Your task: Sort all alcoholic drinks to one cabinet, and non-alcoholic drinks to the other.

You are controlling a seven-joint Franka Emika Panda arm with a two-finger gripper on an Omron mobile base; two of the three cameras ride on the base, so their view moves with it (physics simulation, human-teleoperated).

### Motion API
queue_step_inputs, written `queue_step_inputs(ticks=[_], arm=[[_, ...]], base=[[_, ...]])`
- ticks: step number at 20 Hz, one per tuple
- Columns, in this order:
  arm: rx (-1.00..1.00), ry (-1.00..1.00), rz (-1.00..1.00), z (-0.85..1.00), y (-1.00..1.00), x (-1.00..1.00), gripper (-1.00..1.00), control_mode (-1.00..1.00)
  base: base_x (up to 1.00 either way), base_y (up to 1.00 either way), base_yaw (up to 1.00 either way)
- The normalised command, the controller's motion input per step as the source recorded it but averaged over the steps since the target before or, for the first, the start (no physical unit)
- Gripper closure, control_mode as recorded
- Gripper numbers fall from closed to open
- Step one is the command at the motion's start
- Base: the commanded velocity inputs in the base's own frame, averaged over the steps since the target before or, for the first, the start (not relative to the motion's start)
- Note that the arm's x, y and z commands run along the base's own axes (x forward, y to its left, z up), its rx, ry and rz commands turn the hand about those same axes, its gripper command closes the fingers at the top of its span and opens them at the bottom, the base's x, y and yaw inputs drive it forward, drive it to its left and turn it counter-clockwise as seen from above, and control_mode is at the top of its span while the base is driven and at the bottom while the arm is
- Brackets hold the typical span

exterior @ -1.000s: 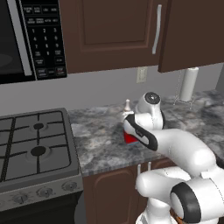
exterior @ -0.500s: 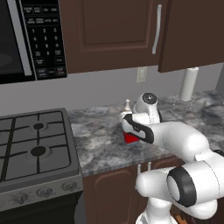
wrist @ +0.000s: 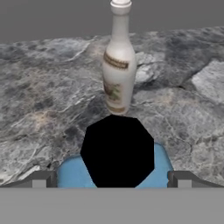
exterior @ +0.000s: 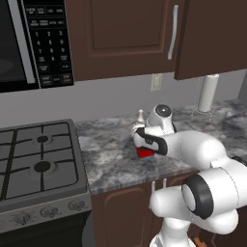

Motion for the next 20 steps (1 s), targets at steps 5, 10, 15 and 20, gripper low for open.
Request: queue_step_inputs(ticks=[5,10,15,20], arm=[[0.0,0.0,0.0,-0.12,-0.02,0.09,-1.0,-1.0],[0.0,0.0,0.0,-0.09,0.0,0.09,-1.0,-1.0],[0.0,-0.03,0.0,-0.15,0.0,0.05,-1.0,-1.0],[0.0,-0.16,0.0,-0.12,0.0,0.02,-1.0,-1.0]], base=[[0.0,0.0,0.0],[0.0,0.0,0.0],[0.0,0.0,0.0],[0.0,0.0,0.0]])
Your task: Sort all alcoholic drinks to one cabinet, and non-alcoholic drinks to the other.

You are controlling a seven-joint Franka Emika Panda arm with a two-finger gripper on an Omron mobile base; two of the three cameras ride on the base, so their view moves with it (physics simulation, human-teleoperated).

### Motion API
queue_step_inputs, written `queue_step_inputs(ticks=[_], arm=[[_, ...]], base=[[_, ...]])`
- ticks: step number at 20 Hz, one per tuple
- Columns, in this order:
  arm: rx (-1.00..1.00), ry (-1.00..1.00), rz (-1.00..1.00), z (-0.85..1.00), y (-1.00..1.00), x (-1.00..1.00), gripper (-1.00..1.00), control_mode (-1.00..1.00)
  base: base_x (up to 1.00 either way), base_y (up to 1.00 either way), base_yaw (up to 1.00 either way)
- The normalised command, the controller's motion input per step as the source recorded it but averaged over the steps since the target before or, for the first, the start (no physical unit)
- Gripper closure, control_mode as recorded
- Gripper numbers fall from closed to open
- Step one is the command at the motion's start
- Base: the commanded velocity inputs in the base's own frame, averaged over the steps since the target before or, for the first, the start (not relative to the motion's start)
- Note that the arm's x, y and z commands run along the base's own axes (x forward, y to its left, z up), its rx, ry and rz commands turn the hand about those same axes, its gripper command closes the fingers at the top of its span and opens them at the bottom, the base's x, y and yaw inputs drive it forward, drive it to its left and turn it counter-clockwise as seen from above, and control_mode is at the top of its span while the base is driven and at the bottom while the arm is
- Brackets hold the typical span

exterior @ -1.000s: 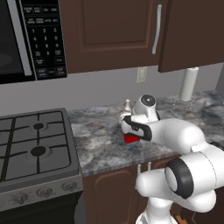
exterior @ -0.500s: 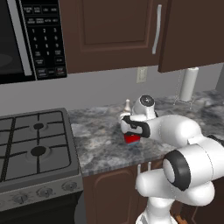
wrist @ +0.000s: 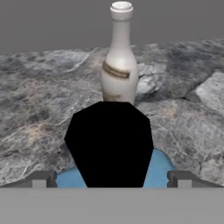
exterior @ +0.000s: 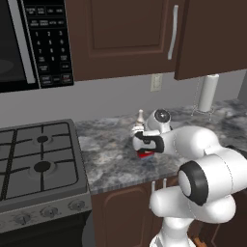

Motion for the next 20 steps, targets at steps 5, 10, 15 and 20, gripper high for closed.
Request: queue_step_inputs(ticks=[5,10,15,20], arm=[[0.0,-0.19,0.0,0.0,-0.01,0.0,-1.0,-1.0],[0.0,-0.07,0.0,-0.01,0.0,0.01,-1.0,-1.0],[0.0,-0.1,0.0,-0.05,0.0,0.02,-1.0,-1.0],[0.0,-0.15,0.0,0.01,0.0,0.0,-1.0,-1.0]], base=[[0.0,0.0,0.0],[0.0,0.0,0.0],[0.0,0.0,0.0],[0.0,0.0,0.0]])
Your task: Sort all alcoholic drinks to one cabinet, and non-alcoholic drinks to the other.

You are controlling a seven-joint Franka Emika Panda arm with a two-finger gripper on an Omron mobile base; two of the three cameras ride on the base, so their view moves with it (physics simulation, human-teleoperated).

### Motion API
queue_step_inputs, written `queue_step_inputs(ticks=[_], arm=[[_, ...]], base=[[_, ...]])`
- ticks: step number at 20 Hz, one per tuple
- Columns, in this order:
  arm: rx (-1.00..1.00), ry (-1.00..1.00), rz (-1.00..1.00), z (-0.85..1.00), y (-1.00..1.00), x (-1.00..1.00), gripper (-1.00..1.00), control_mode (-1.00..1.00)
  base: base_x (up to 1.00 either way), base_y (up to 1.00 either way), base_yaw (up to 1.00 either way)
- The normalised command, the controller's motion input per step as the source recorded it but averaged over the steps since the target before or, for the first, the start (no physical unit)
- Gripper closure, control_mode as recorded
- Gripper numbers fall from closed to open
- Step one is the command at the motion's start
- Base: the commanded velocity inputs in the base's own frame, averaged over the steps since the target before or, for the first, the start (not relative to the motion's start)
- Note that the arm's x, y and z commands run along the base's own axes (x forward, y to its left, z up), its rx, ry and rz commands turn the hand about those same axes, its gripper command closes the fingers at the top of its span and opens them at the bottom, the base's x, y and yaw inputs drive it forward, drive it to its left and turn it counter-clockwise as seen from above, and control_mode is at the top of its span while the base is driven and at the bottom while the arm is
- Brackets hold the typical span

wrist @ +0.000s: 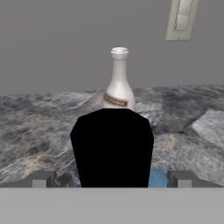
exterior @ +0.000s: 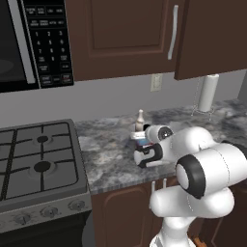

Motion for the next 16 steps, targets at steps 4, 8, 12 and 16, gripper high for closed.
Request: queue_step_inputs(ticks=[4,8,12,16], arm=[[0.0,-0.06,0.0,0.05,0.0,0.0,-1.0,-1.0],[0.0,0.02,0.0,0.0,0.0,0.01,1.0,-1.0],[0.0,0.01,0.0,0.03,-0.01,0.0,1.0,-1.0],[0.0,0.05,0.0,0.13,-0.05,-0.11,1.0,-1.0]], base=[[0.0,0.0,0.0],[0.0,0.0,0.0],[0.0,0.0,0.0],[0.0,0.0,0.0]])
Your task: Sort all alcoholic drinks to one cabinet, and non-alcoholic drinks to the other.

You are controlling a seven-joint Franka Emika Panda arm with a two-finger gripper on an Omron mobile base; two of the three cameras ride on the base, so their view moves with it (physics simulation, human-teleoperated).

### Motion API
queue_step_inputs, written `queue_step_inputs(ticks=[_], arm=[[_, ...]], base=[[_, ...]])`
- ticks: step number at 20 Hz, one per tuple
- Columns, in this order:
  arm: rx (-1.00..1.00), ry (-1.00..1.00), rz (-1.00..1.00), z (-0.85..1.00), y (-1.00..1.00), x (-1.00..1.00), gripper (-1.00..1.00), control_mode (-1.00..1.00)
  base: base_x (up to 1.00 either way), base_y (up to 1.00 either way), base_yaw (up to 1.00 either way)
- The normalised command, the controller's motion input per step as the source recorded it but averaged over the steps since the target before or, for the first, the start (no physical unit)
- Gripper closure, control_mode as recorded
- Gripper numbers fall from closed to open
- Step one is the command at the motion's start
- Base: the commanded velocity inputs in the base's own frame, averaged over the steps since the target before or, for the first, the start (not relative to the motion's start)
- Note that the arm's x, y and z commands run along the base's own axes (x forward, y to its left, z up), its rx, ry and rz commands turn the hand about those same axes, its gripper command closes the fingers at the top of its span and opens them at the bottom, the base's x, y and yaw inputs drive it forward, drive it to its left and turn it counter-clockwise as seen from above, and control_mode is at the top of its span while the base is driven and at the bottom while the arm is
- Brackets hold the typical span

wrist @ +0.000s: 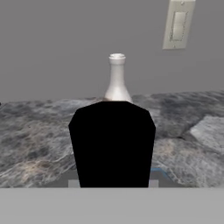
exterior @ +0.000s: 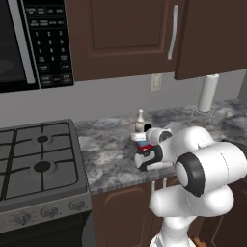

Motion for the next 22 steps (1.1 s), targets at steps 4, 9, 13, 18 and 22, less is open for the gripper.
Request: queue_step_inputs(ticks=[4,9,13,18,22], arm=[[0.0,0.1,0.0,0.22,-0.1,-0.16,1.0,-1.0],[0.0,0.16,0.0,0.31,-0.08,-0.21,1.0,-1.0],[0.0,0.21,0.04,0.34,-0.01,-0.16,1.0,-1.0],[0.0,0.11,0.05,0.22,0.0,-0.12,1.0,-1.0],[0.0,0.03,0.03,0.19,0.01,-0.17,1.0,-1.0]], base=[[0.0,0.0,0.0],[0.0,0.0,0.0],[0.0,0.0,0.0],[0.0,0.0,0.0],[0.0,0.0,0.0]])
